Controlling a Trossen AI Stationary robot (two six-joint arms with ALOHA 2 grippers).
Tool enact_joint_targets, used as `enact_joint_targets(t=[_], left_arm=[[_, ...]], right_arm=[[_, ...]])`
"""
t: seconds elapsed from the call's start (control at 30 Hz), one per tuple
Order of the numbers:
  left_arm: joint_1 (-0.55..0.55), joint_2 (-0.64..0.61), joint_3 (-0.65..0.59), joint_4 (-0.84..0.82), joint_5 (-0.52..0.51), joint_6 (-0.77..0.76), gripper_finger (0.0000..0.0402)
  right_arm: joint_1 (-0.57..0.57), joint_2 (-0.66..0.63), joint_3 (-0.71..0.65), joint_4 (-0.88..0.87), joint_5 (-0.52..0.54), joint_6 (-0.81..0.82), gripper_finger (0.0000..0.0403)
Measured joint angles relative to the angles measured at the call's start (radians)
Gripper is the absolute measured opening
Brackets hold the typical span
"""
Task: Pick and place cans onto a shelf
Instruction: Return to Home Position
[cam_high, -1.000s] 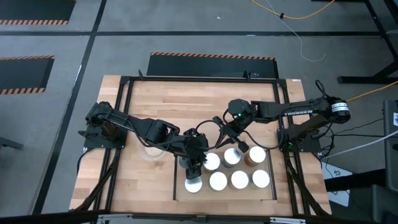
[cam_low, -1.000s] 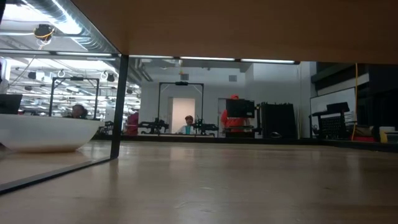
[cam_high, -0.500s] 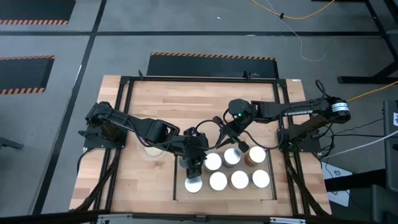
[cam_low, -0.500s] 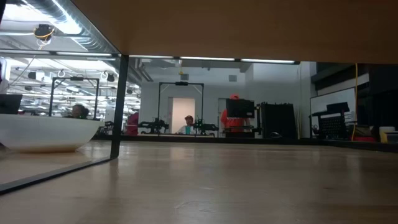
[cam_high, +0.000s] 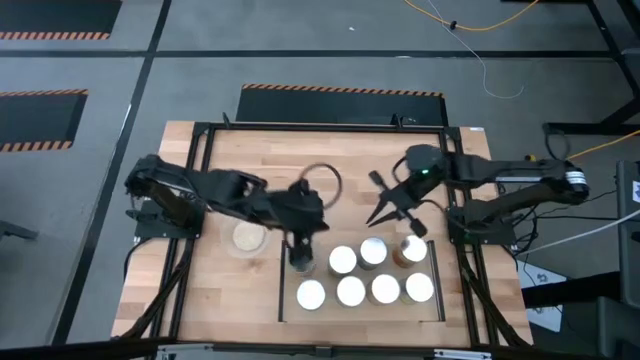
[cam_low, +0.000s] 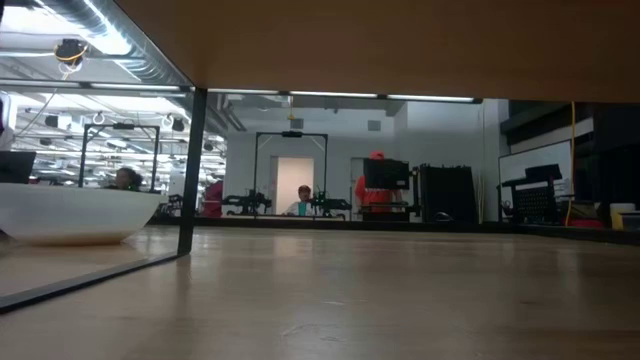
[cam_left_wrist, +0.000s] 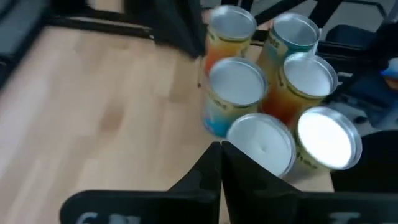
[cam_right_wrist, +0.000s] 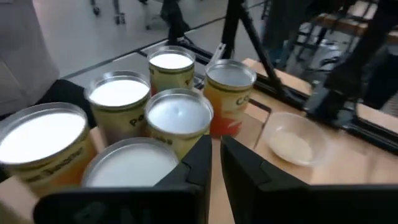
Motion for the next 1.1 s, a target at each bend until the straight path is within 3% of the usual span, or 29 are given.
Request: enact_joint_targets(t=[0.3, 0.5, 0.63, 0.87, 1.1], left_arm=[[0.021, -0.200, 0.001, -0.035, -0.101, 0.194, 0.0002], [0.007, -0.347, -0.080, -0.056, -0.130, 0.292, 0.0002], [0.000, -0.458, -0.266, -0.001, -0.131, 0.297, 0.0004], [0.000, -0.679, -0.706, 0.294, -0.109, 0.298, 0.0005], [0.000, -0.901, -1.040, 0.535, -0.086, 0.305, 0.0002]], right_arm=[[-0.007, -0.251, -0.001, -0.128, 0.149, 0.002, 0.0040], [-0.009, -0.399, -0.001, -0.175, 0.156, 0.072, 0.0040], [-0.010, -0.476, -0.001, -0.219, 0.156, 0.109, 0.0040], [-0.010, -0.576, -0.001, -0.372, 0.155, 0.108, 0.0040], [-0.010, -0.630, -0.038, -0.421, 0.155, 0.111, 0.0040]])
